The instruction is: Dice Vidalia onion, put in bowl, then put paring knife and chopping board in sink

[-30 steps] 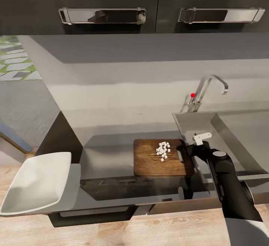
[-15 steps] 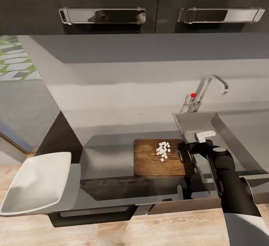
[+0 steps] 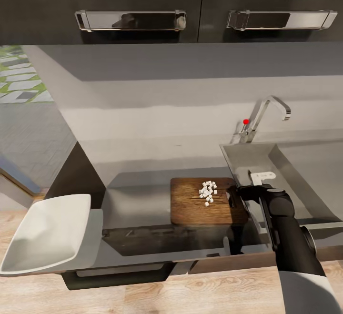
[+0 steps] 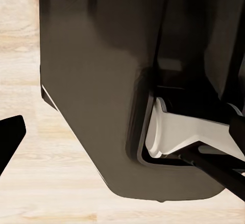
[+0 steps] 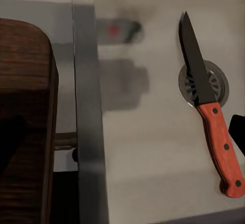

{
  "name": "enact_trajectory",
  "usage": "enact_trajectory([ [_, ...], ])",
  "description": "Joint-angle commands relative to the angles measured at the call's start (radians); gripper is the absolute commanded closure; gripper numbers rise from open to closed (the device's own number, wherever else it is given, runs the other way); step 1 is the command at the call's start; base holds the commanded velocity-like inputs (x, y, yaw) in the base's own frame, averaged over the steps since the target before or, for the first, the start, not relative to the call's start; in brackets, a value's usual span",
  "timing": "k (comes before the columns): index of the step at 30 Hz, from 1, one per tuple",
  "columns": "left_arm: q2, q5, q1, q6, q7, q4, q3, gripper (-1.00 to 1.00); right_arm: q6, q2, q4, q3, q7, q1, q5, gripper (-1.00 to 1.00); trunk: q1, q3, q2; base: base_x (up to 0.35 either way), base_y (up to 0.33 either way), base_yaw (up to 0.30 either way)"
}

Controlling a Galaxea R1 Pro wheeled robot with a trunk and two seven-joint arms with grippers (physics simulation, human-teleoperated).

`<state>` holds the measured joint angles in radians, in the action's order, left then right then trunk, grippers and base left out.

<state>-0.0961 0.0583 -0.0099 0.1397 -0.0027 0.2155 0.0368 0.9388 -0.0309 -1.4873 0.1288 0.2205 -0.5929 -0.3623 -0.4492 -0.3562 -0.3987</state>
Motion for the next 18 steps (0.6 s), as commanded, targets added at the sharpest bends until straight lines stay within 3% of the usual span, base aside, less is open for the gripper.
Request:
enact_trajectory([
  [1,-0.001,0.006,-0.001,0.003,0.000,-0.001,0.003,-1.00,0.004,0.002,0.032,0.001,0.011,-0.001,-0.005,-1.00,-0.001,-0.002,-0.001,0.000,0.000,0.000],
  [6,-0.001,0.006,-0.001,0.003,0.000,-0.001,0.003,-1.00,0.005,0.016,0.046,0.016,0.011,-0.004,-0.001,-1.00,-0.001,-0.002,-0.001,0.000,0.000,0.000],
  [18,-0.001,0.006,-0.001,0.003,0.000,-0.001,0.003,-1.00,0.005,0.022,0.055,0.029,-0.003,-0.008,0.003,-1.00,-0.001,-0.002,-0.001,0.000,0.000,0.000],
])
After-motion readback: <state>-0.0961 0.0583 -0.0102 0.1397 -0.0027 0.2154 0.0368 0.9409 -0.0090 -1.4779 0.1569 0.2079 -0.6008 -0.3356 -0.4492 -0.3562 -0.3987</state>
